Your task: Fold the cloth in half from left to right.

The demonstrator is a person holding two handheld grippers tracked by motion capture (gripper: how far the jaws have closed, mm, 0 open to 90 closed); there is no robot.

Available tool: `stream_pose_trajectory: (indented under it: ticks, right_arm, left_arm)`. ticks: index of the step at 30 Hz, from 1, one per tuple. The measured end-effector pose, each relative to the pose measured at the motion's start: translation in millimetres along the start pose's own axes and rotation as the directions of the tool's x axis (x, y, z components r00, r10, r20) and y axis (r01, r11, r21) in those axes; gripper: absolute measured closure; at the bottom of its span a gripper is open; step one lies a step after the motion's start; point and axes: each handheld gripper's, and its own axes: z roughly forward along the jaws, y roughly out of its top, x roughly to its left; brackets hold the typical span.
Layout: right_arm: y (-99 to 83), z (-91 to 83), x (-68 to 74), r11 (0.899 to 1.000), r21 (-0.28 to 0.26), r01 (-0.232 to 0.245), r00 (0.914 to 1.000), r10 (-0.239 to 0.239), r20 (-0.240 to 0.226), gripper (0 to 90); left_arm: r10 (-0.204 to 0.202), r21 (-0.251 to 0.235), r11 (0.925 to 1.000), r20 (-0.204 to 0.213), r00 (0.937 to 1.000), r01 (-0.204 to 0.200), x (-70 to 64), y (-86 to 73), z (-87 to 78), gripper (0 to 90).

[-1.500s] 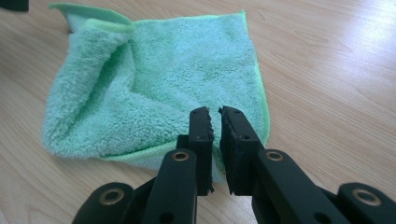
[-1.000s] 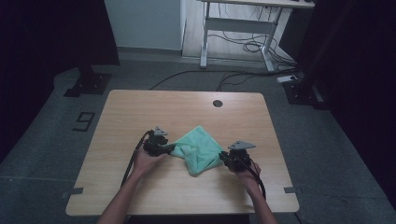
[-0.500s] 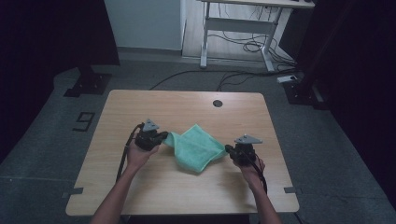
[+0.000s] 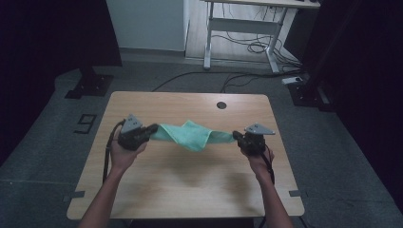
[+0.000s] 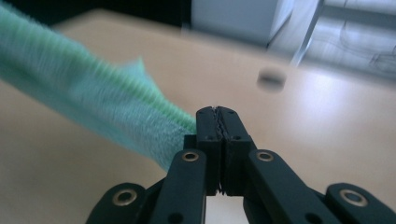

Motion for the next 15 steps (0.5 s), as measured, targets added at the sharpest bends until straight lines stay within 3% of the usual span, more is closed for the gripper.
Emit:
stream_pose_trajectory:
  ticks: [1, 2, 3, 4, 5, 7, 15]
  right_arm:
    - [-20.1, 9.4, -3.9, 0.998, 0.057, -0.016, 0.9998, 0.015, 0.014, 80.3]
    - [-20.1, 9.4, -3.9, 0.998, 0.057, -0.016, 0.9998, 0.015, 0.014, 80.3]
    - [-26.1, 12.8, -5.2, 0.996, 0.088, -0.02, 0.9997, 0.018, 0.016, 74.4]
    - [-38.8, 21.5, -7.5, 0.989, 0.148, -0.026, 0.9984, 0.018, 0.055, 62.4]
    - [-38.8, 21.5, -7.5, 0.989, 0.148, -0.026, 0.9984, 0.018, 0.055, 62.4]
    - [-42.6, 23.5, -7.7, 0.989, 0.139, -0.047, 0.9975, 0.039, 0.059, 53.9]
    - [-36.9, 24.5, 3.1, 0.992, 0.108, -0.06, 0.9977, 0.056, 0.037, 47.8]
  left_arm:
    - [-0.006, 0.07, 0.9975, 0.015, 0.9999, 0.005, -3.6, -22.2, 12.6, 83.0]
    - [-0.006, 0.07, 0.9975, 0.015, 0.9999, 0.005, -3.6, -22.2, 12.6, 80.1]
    - [-0.011, 0.126, 0.992, 0.035, 0.9993, 0.006, -6.5, -35.8, 21.9, 80.1]
    - [-0.012, 0.175, 0.9846, 0.05, 0.9987, 0.003, -11.5, -50.7, 32.5, 64.3]
    - [-0.012, 0.175, 0.9846, 0.05, 0.9987, 0.003, -11.5, -50.7, 32.5, 61.6]
    - [-0.006, 0.18, 0.9836, 0.091, 0.9959, -0.01, -14.9, -55.6, 37.3, 59.4]
    - [-0.041, 0.15, 0.9883, 0.078, 0.9961, 0.029, -6.8, -42.0, 40.5, 57.4]
